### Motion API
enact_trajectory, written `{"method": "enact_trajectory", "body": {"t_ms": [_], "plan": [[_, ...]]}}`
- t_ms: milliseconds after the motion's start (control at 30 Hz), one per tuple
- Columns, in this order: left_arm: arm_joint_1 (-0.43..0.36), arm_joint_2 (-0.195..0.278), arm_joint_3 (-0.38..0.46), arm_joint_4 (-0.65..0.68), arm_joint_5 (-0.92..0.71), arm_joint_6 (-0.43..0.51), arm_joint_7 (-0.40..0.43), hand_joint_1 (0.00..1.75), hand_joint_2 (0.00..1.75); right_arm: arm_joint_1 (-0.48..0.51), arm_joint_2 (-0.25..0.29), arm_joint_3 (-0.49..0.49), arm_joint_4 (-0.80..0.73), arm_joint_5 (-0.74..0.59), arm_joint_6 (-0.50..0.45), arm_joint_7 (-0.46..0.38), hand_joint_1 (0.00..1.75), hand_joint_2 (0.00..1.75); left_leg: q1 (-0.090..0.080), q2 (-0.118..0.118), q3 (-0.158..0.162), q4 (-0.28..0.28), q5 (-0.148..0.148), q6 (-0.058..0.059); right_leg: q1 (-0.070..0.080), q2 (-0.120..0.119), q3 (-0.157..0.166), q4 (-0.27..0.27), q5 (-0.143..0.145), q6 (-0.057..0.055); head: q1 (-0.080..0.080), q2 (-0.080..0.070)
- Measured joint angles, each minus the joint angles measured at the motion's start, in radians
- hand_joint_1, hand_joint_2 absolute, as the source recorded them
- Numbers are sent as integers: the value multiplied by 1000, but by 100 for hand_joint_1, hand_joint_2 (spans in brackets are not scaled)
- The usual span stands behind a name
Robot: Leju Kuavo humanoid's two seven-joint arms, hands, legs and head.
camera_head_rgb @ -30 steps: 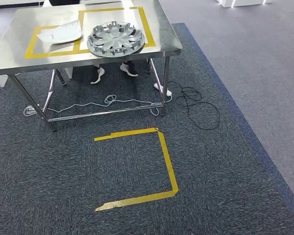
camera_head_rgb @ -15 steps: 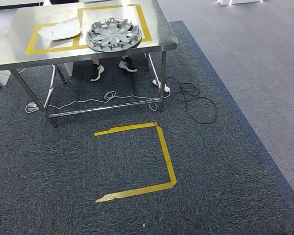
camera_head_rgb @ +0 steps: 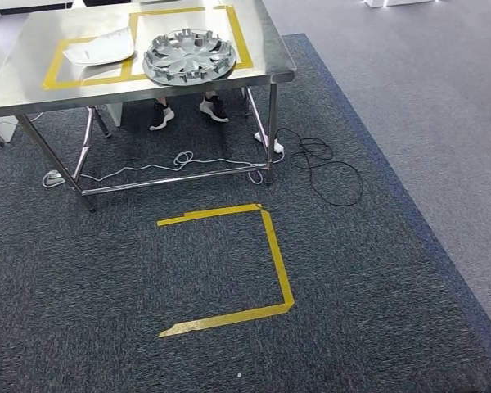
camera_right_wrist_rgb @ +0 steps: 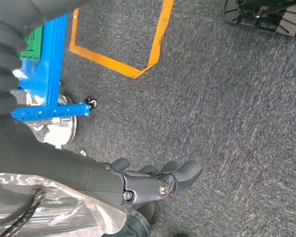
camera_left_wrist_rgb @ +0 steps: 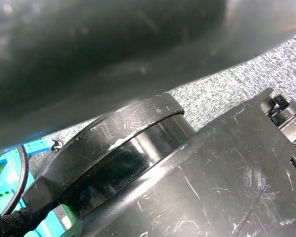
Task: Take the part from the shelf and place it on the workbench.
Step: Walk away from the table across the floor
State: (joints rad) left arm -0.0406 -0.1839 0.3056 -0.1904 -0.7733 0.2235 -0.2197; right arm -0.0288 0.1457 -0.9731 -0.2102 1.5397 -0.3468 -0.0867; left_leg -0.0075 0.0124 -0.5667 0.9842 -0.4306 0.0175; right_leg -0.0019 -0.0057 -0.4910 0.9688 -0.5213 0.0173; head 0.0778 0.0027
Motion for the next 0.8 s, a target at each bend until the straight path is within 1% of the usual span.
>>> {"method": "enact_trajectory", "body": {"t_ms": [433, 467, 500, 533, 567, 600, 633, 667, 700, 733, 767, 800], "plan": [[0, 0, 9, 0, 0, 1, 0, 0, 0, 0, 0, -5, 0, -25, 3, -15, 0, 0, -2, 0, -5, 3, 0, 0, -3, 0, -3, 0, 2, 3, 0, 0], [0, 0, 11, 0, 0, 1, 0, 0, 0, 0, 0, -5, 0, -25, 2, -18, 0, 0, -3, 0, -6, 5, -1, 1, -5, 0, -3, -2, 3, 5, 0, 0], [0, 0, 13, 0, 0, 1, 0, 0, 0, 0, 0, -6, 0, -24, 1, -20, 0, 0, -4, -1, -7, 5, -1, 6, -6, -2, 0, -5, 6, 8, 0, 0], [0, 1, 15, 0, 0, 1, 0, 0, 0, -1, 0, -6, 0, -21, -1, -23, 0, 0, -6, -2, -6, 0, 1, 13, -7, -4, 5, -11, 9, 13, -2, 0], [0, 0, 16, 0, 0, 1, 0, 0, 0, -1, 0, -6, 0, -18, -4, -24, 0, 0, -4, -4, -1, -13, 8, 20, -8, -5, 9, -15, 10, 17, -2, 0], [0, 0, 17, 0, 0, 1, 0, 0, 0, -1, 0, -6, 0, -16, -7, -25, 0, 0, -1, -6, 6, -31, 18, 27, -6, -5, 8, -9, 1, 19, -3, 0], [0, 0, 18, 0, 0, 1, 0, 0, 0, -1, 0, -6, 0, -13, -10, -26, 0, 0, 4, -10, 10, -48, 29, 30, -5, -2, -3, 15, -21, 21, -3, 0], [0, -1, 18, 0, 0, 1, 0, 0, 0, -1, 0, -6, 0, -11, -12, -26, 0, 0, 8, -13, 12, -58, 38, 31, -6, 1, -27, 63, -53, 23, -1, 0], [0, -2, 19, 0, 0, 1, 0, 0, 0, -1, 0, -6, 0, -10, -13, -25, 0, 0, 10, -17, 8, -61, 42, 31, -8, 3, -57, 127, -90, 27, 0, 0], [1, -2, 19, 0, 0, 1, 0, 0, 0, -1, 0, -6, 0, -8, -14, -25, 0, 0, 12, -22, 2, -59, 44, 28, -12, 5, -88, 193, -120, 32, 1, 0], [2, -3, 19, 0, 0, 1, 0, 0, 0, 0, -1, -6, 0, -8, -15, -24, 0, 0, 14, -28, -4, -56, 46, 24, -16, 5, -109, 239, -133, 38, 1, 0], [2, -3, 19, 0, 0, 1, 0, 0, 0, 1, -1, -6, 0, -7, -15, -24, 0, 0, 18, -35, -10, -51, 47, 19, -22, 5, -114, 250, -127, 45, 1, 0]]}}
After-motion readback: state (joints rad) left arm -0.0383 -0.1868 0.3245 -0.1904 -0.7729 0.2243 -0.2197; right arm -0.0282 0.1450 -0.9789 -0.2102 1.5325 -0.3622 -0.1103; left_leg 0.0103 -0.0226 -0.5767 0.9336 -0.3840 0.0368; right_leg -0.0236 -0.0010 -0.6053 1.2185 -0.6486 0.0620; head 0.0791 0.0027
